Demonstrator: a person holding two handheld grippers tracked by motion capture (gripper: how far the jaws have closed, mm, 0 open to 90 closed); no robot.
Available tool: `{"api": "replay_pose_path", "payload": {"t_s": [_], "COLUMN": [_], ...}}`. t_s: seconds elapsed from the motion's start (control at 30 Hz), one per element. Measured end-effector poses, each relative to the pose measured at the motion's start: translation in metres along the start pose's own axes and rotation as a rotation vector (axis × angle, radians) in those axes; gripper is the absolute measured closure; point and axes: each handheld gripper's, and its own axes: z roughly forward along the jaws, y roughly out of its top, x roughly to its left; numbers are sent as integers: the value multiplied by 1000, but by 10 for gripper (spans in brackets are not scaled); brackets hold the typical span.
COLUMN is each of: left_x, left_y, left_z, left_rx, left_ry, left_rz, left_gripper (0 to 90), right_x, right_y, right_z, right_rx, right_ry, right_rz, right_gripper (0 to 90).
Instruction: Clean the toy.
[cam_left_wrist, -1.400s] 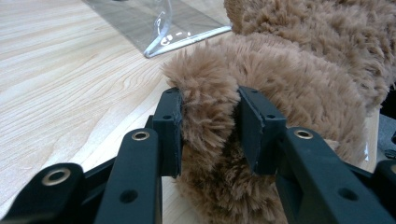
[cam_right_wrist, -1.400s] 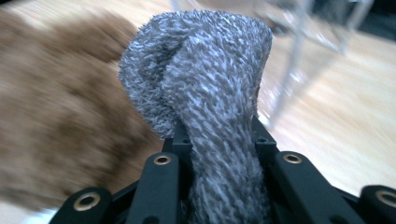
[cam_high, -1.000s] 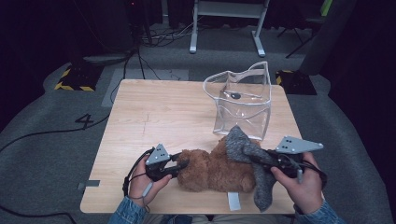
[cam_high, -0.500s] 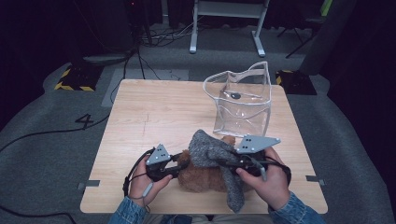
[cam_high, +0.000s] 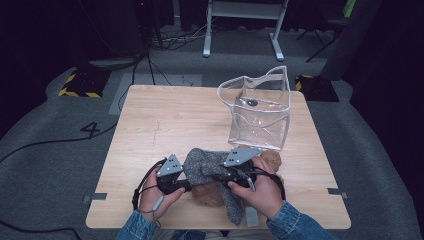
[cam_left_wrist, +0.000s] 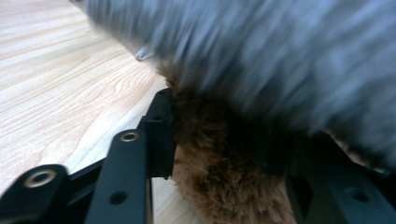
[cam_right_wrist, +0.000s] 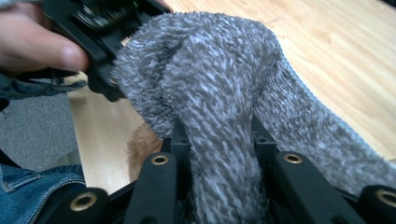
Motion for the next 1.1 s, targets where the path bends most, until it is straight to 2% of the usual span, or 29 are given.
{"api": "replay_pose_path", "payload": {"t_s": [0.07,0.27,0.47,0.57,0.6,0.7,0.73,0.87,0.9,0.93,1.03,1.1], "left_x": [0,-2,-8,-11,-12,-14,-15,-19,-21,-22,-21,-20], "left_y": [1,5,13,17,18,21,20,12,10,9,9,7], "left_z": [-1,-3,-12,-17,-18,-21,-20,2,8,11,12,13], "left_rx": [-8,-17,12,32,38,33,29,92,86,83,85,84], "left_ry": [-5,3,-2,-10,-14,-31,-44,-94,-97,-94,-89,-86], "left_rz": [-6,28,80,106,113,108,94,75,69,64,55,63], "left_gripper": [519,453,442,431,430,424,421,371,336,310,348,389], "right_x": [-2,-5,-6,-6,-7,-6,-6,-6,-5,-5,-6,-8], "right_y": [-3,-8,-8,-8,-9,-8,-8,-7,-7,-7,-7,-8], "right_z": [6,8,7,6,6,6,6,8,9,10,10,10], "right_rx": [6,-1,-13,-22,-18,-18,-17,-2,-1,4,11,12], "right_ry": [3,10,12,20,14,16,16,7,11,5,2,7], "right_rz": [7,30,16,30,12,18,19,17,25,13,21,31], "right_gripper": [709,707,706,706,706,707,707,706,706,706,706,708]}}
